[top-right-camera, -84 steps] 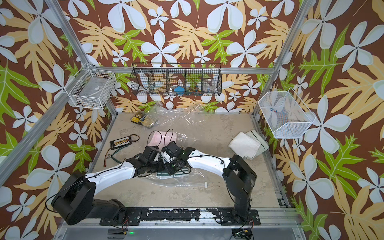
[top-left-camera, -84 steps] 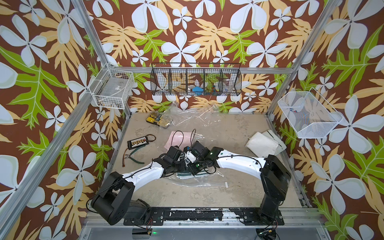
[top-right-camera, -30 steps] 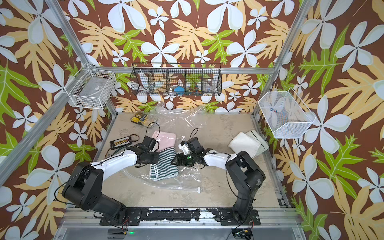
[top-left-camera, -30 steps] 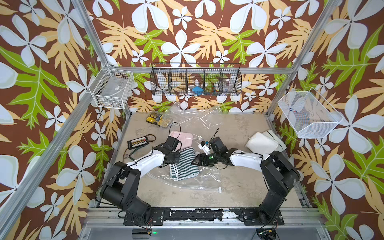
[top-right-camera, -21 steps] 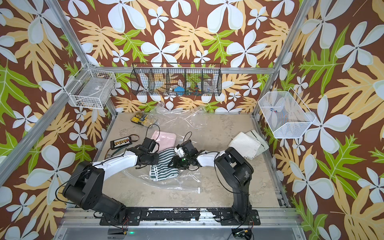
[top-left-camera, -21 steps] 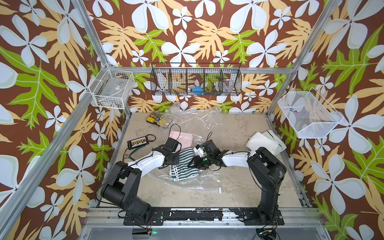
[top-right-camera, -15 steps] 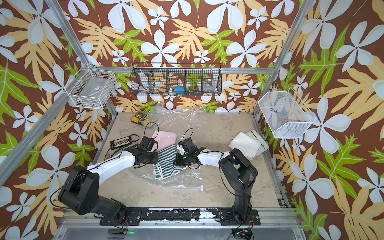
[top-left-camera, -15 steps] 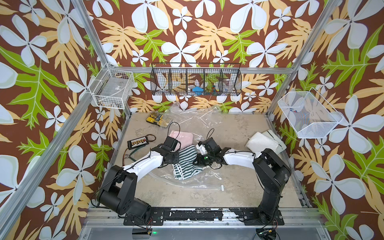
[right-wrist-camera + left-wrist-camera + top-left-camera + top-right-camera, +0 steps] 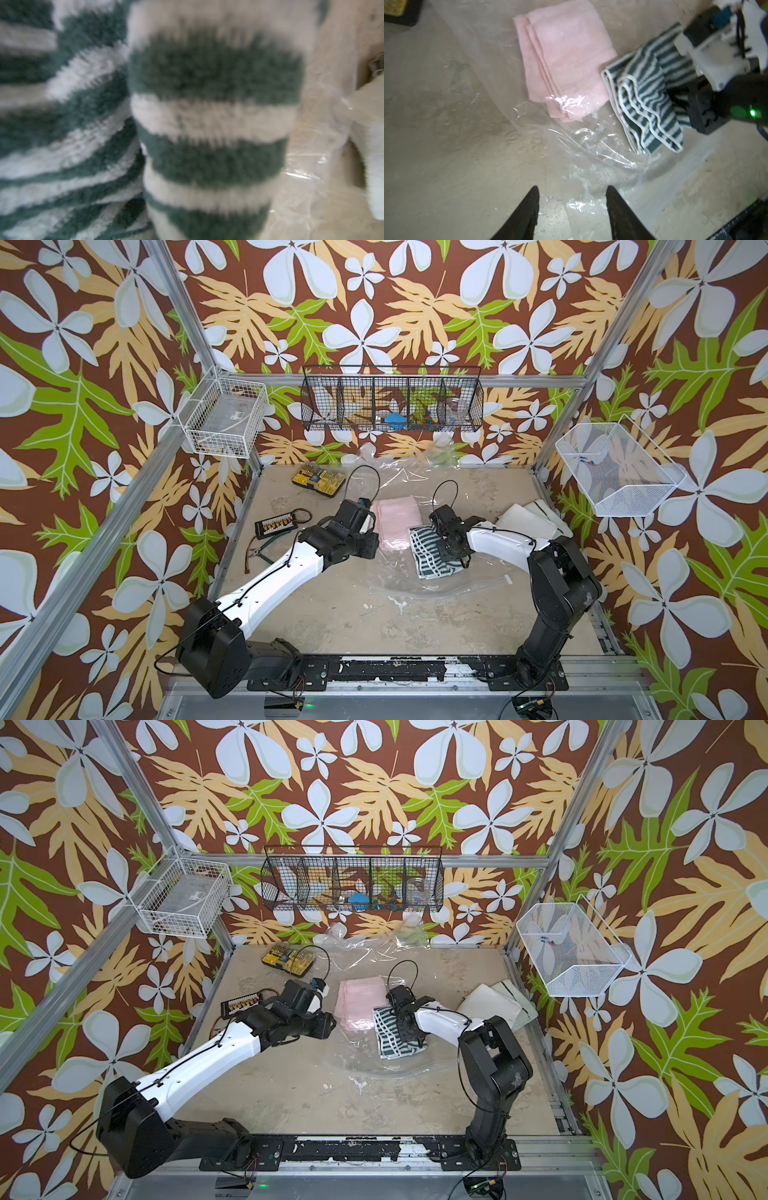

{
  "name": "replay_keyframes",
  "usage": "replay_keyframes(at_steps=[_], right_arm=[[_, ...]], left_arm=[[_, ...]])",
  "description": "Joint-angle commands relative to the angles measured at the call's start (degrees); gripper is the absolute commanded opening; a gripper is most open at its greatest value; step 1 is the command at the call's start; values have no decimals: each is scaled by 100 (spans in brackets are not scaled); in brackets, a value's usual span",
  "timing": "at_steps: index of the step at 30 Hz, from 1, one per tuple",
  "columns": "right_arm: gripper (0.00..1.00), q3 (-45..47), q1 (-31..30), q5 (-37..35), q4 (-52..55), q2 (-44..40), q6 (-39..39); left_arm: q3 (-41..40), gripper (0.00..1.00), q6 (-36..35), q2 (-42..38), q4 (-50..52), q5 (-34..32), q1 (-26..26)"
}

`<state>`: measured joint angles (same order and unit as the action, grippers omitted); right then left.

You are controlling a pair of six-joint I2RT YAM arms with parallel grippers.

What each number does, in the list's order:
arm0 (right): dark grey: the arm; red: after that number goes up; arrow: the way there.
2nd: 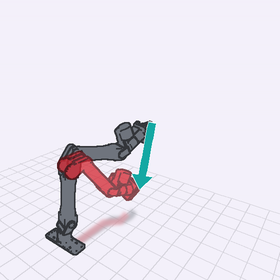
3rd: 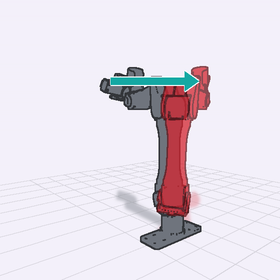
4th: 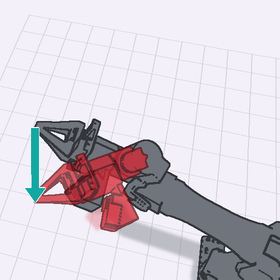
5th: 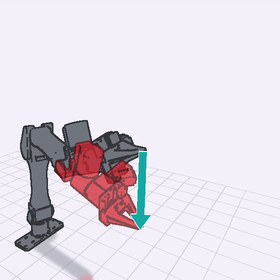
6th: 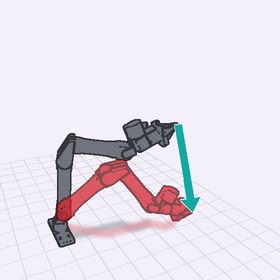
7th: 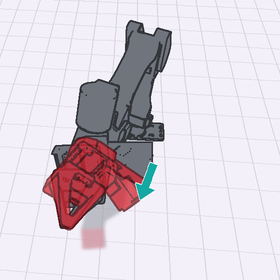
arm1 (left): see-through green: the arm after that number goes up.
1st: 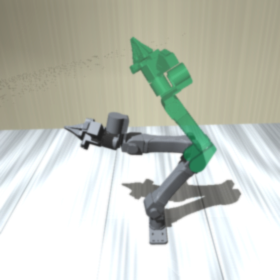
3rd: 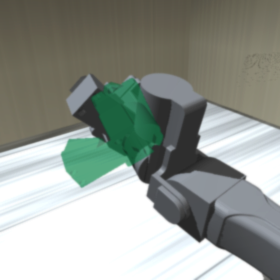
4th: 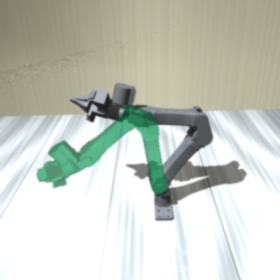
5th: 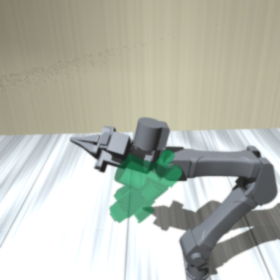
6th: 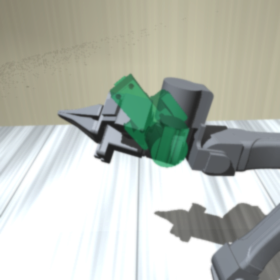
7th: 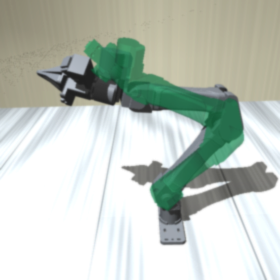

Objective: Place the folded towel into the vacuum bag
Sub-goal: Pick up the towel from the vacuum bag, then open the vacuum bag at the center of the board.

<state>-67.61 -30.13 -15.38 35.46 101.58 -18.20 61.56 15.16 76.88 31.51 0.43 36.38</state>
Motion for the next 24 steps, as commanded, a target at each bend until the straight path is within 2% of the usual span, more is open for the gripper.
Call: replay_keyframes(at_steps=[1,4,8,11,14,18,24], right_arm=[[0,-324,18,288,401,-767,143],[0,-407,265,851,341,-1764,-91],[0,-478,816,728,654,-2634,-167],[0,-332,1306,865,725,-3091,-129],[0,-287,1569,770,836,-3273,-13],[0,-255,1617,473,932,-3410,118],[0,1,1745,545,868,-3579,204]], left_arm=[[8,57,-504,-127,19,-41,545],[-63,63,-750,-283,-192,0,1020],[-157,69,-1155,-214,-622,-19,1749],[-58,72,-1356,233,-874,-75,2183],[301,74,-1503,951,-865,-299,2524],[639,75,-1768,1742,-965,-709,2908],[1086,76,-2084,2518,-1235,-1182,3065]])
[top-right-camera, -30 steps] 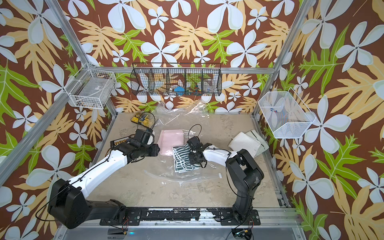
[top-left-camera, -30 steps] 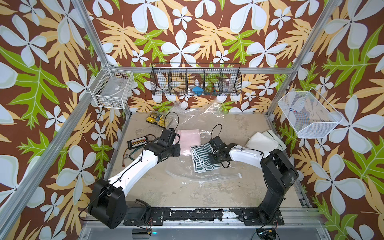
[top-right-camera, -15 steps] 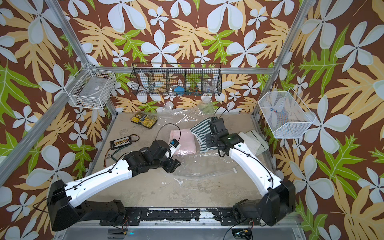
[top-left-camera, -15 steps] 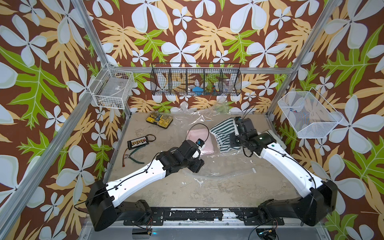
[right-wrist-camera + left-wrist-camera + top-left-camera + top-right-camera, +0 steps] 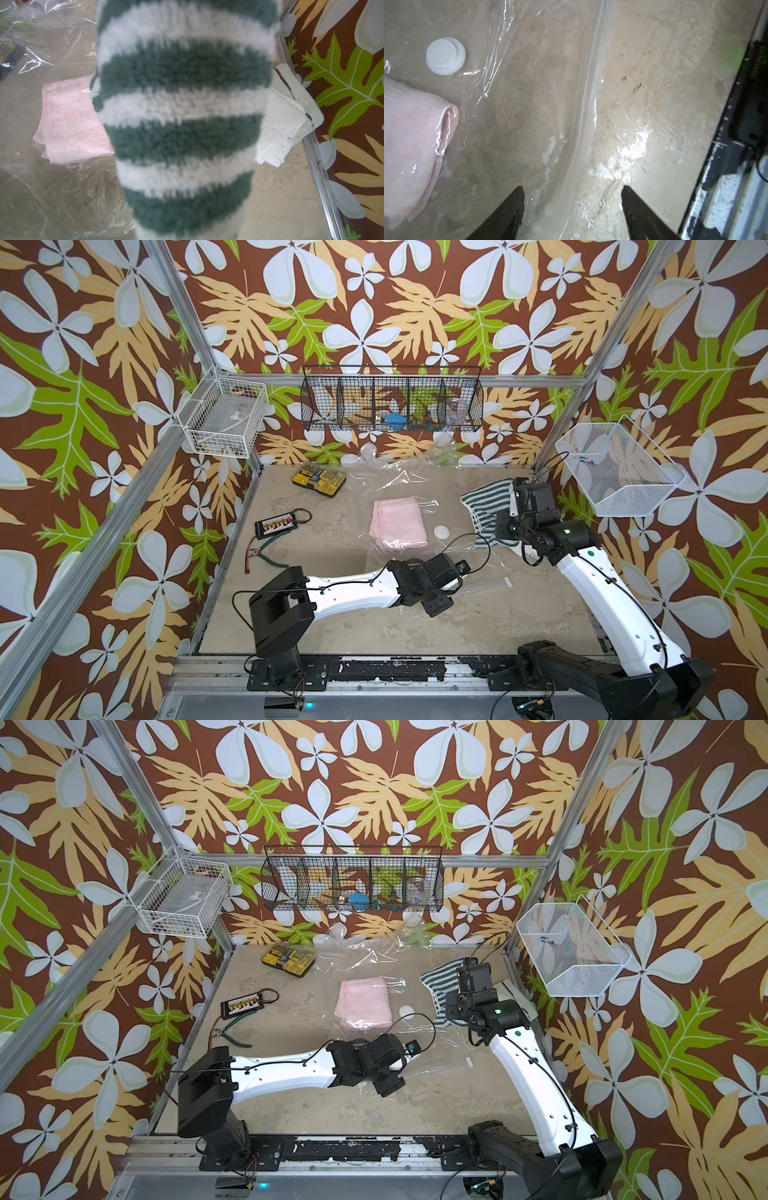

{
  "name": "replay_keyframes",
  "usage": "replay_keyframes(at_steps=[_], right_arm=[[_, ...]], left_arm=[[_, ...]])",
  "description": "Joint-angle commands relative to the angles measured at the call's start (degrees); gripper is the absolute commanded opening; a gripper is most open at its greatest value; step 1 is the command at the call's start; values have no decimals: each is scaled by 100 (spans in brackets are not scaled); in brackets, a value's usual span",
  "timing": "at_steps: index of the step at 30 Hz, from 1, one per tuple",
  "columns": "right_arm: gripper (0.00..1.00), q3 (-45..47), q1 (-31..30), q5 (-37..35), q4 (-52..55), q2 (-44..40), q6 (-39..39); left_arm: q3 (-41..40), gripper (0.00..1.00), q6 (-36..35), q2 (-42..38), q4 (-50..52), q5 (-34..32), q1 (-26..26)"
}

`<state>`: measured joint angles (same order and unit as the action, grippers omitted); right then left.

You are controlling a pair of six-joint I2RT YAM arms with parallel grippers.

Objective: Place the folded towel into the vacuum bag
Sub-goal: Open the vacuum bag at the center of the board.

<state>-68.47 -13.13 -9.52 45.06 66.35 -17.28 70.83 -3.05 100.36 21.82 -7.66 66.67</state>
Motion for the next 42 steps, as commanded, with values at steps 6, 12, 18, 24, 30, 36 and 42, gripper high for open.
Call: replay_keyframes(at_steps=[6,12,18,24,30,36,42], right_arm=[[0,342,169,268,-244,-123,126],[0,410,231,365,-335,-129,153],[0,495,258,444,-357,-146,170],[0,628,262,493,-423,-126,172],[0,650,258,523,-437,-105,162],[0,650,267,470,-423,-65,183],[0,590,280,486,-422,-25,155]], left_arm=[[317,79,-617,603,-381,-417,124],[450,81,-750,939,-342,-366,135],[616,74,-845,1211,-249,-894,134],[687,71,-790,1096,-189,-658,126],[680,67,-805,1284,-161,-787,85],[261,59,-815,1066,-405,-973,21],[-315,38,-895,720,-937,-936,14]])
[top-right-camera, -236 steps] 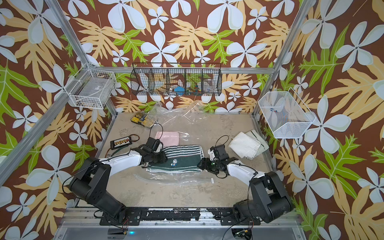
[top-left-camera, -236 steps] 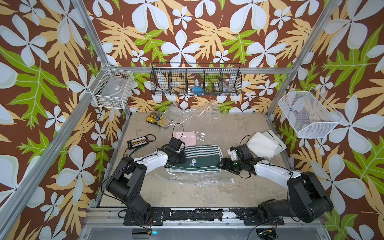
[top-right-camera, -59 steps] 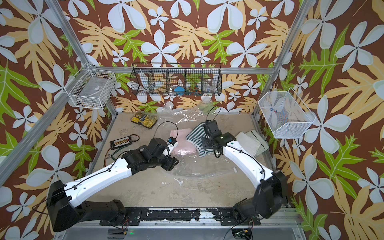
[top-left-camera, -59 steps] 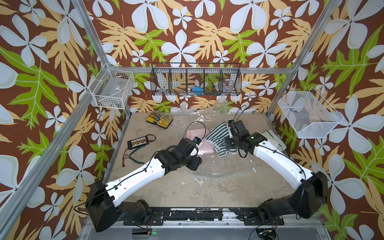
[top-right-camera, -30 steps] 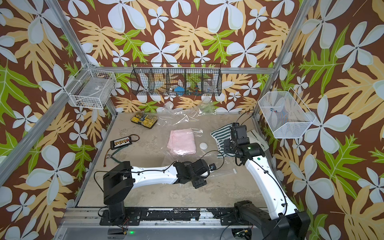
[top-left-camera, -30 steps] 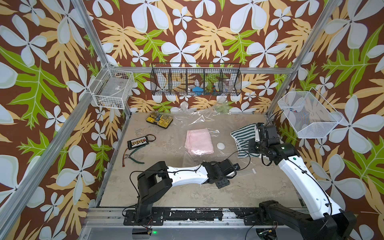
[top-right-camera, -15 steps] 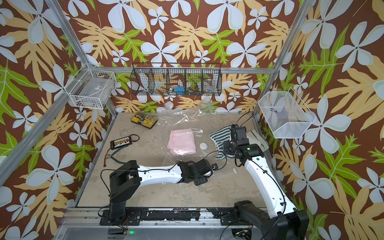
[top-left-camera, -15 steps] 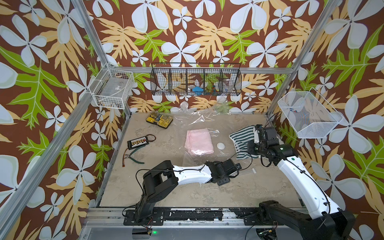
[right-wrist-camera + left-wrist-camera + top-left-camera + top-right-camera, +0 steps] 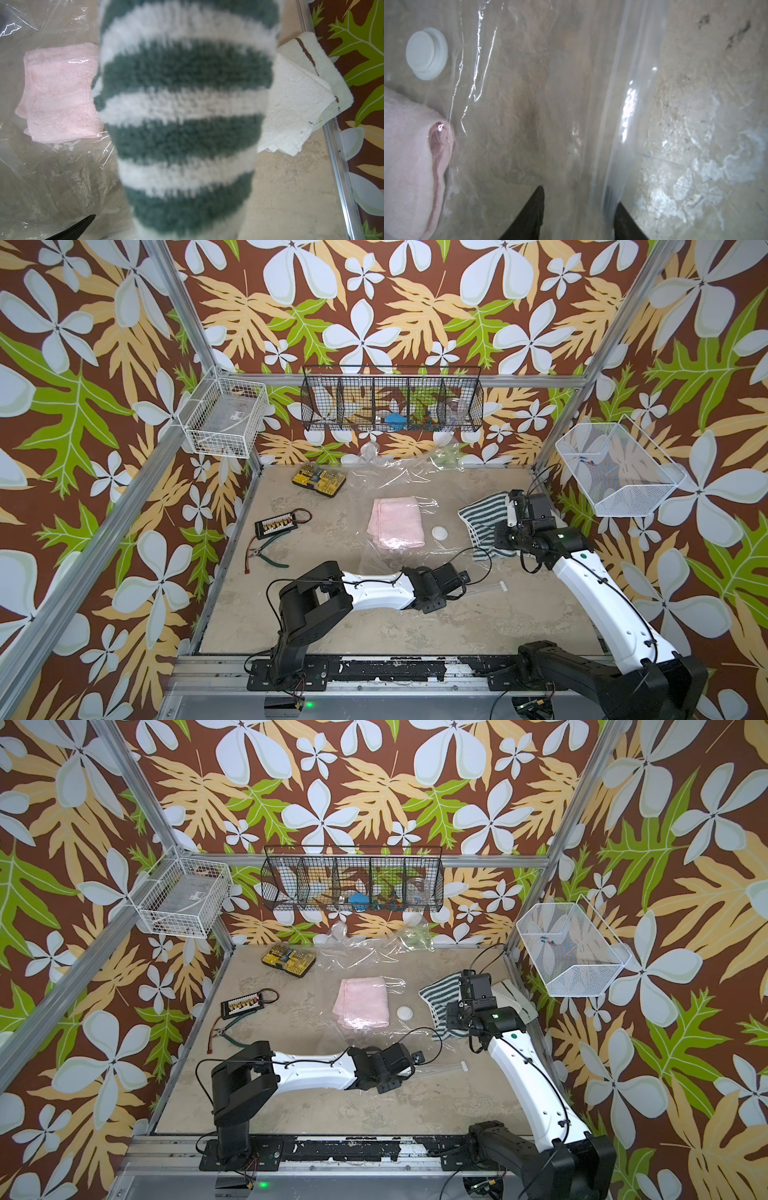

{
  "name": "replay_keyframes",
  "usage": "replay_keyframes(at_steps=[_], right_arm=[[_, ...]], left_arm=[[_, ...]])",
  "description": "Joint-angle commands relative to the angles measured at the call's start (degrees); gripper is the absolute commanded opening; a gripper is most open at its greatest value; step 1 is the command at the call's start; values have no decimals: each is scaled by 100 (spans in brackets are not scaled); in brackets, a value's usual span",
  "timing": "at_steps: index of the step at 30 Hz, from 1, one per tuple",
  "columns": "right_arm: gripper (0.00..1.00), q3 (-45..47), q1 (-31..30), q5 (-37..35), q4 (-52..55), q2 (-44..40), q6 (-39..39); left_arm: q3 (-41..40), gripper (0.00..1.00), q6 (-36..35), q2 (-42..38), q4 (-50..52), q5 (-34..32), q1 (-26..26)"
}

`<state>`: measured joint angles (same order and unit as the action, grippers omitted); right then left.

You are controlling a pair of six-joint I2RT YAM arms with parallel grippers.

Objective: Place the folded towel into the vacuum bag
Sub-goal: Open the vacuum bag at the center of the board, then place the towel in the vacuum bag.

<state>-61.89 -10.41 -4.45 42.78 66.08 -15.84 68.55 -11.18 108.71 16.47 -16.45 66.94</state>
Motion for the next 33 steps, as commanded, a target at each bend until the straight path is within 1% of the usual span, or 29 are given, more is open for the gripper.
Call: replay_keyframes(at_steps=[1,5,7,10,12,14,18,21,23,25,26,28,30,32,33], right_arm=[[0,-115,4,-36,-144,-4,10],[0,-260,4,-87,141,-191,10],[0,-239,5,-37,298,-328,2],[0,-113,4,172,538,-612,-42],[0,-54,4,461,678,-817,-73],[0,-81,-24,693,907,-996,-92],[0,-151,-232,696,1405,-1277,-78],[0,31,-556,1389,1446,-1512,-258],[0,141,-992,2052,1325,-1566,-464],[0,62,-1395,2448,1133,-1609,-680],[0,37,-1518,2824,913,-1664,-795],[0,173,-1560,3692,265,-1814,-1159],[0,582,-1560,4571,-738,-1960,-1699],[0,1365,-1560,4970,-1836,-2141,-2392],[0,1727,-1560,5008,-2148,-2162,-2600]], left_arm=[[-121,32,-83,-152,-478,-100,-21],[-221,10,-6,-420,-701,-109,-185],[-275,1,97,-623,-826,16,-329],[-178,0,403,-874,-892,251,-569],[-15,0,622,-959,-748,701,-773],[63,0,784,-1039,-741,946,-908],[322,0,1029,-969,-497,1261,-1115],[493,0,1224,-926,-365,1453,-1256],[571,0,1312,-904,-304,1541,-1290],[660,0,1407,-887,-249,1585,-1319],[705,0,1465,-878,-232,1615,-1353],[783,0,1574,-886,-234,1712,-1428],[875,0,1668,-903,-241,1825,-1489],[965,0,1734,-938,-251,1946,-1525],[999,0,1742,-948,-256,1961,-1526]])
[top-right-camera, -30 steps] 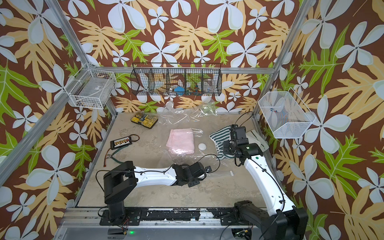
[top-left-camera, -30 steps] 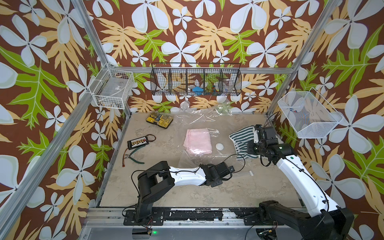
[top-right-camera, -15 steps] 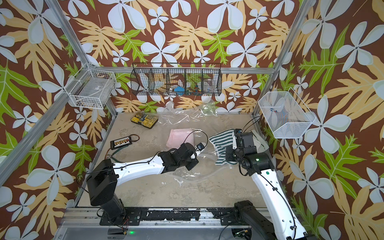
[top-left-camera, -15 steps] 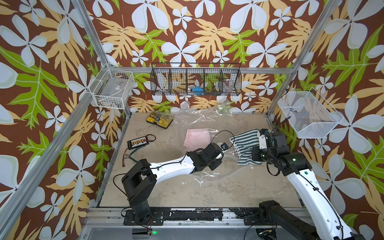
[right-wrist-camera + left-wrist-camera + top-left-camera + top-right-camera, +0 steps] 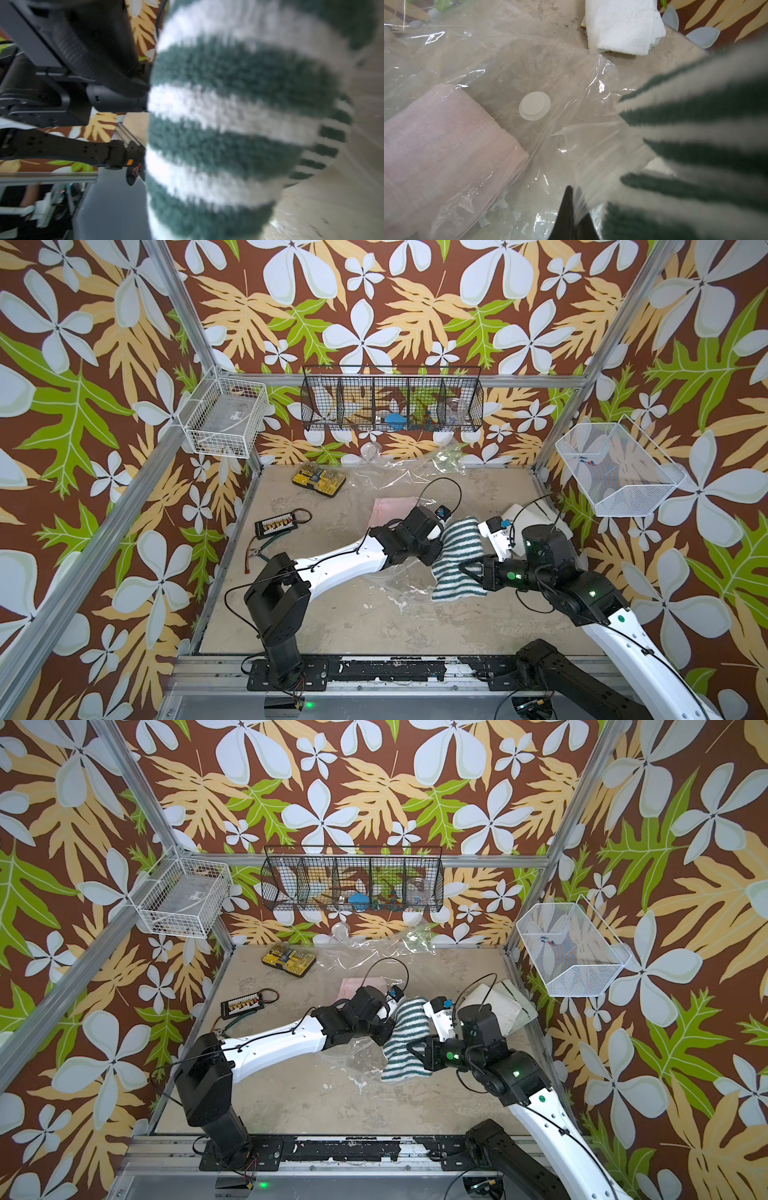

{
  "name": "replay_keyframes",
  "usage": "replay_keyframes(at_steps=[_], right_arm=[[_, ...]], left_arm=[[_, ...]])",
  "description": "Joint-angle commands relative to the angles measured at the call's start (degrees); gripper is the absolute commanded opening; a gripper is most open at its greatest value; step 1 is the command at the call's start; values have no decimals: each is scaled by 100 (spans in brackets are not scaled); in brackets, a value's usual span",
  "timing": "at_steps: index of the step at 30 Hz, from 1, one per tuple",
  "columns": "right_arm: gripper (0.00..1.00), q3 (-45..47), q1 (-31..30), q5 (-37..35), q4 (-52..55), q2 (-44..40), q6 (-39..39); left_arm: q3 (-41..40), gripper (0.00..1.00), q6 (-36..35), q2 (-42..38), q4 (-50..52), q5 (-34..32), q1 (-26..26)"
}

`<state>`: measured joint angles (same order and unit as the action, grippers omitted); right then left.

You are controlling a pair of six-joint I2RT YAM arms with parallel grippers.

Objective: Place the folded towel into the vacuum bag
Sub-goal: Place the towel in the vacuum bag.

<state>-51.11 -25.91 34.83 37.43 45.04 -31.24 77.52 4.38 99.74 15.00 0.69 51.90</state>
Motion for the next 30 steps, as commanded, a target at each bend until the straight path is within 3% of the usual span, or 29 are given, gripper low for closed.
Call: replay_keyframes(at_steps=[1,3,6,10,12,16,23,25,27,30], right_arm=[[0,935,-10,1024,-1796,-29,-1151],[0,1448,-10,726,-2010,120,-1210],[0,2113,7,-310,-1646,682,-1023],[0,1884,-53,-2443,-432,803,-653],[0,1561,-85,-2720,-140,617,-439],[0,859,-573,-1875,211,749,-237],[0,145,-1619,62,-1116,568,-851],[0,136,-1632,430,-1668,559,-977],[0,391,-1576,329,-1970,614,-990],[0,981,-868,132,-1696,1121,-655]], left_arm=[[138,0,188,-52,-104,235,-29],[171,0,169,-26,-64,205,-31],[159,0,159,-3,-31,168,-32],[125,0,186,-109,-5,67,-36],[95,0,152,-124,-5,-17,-31],[153,0,180,53,63,-104,-88],[537,0,672,372,136,209,-545],[619,0,713,431,134,362,-620],[651,0,682,440,134,442,-620],[587,0,643,349,136,545,-620]])
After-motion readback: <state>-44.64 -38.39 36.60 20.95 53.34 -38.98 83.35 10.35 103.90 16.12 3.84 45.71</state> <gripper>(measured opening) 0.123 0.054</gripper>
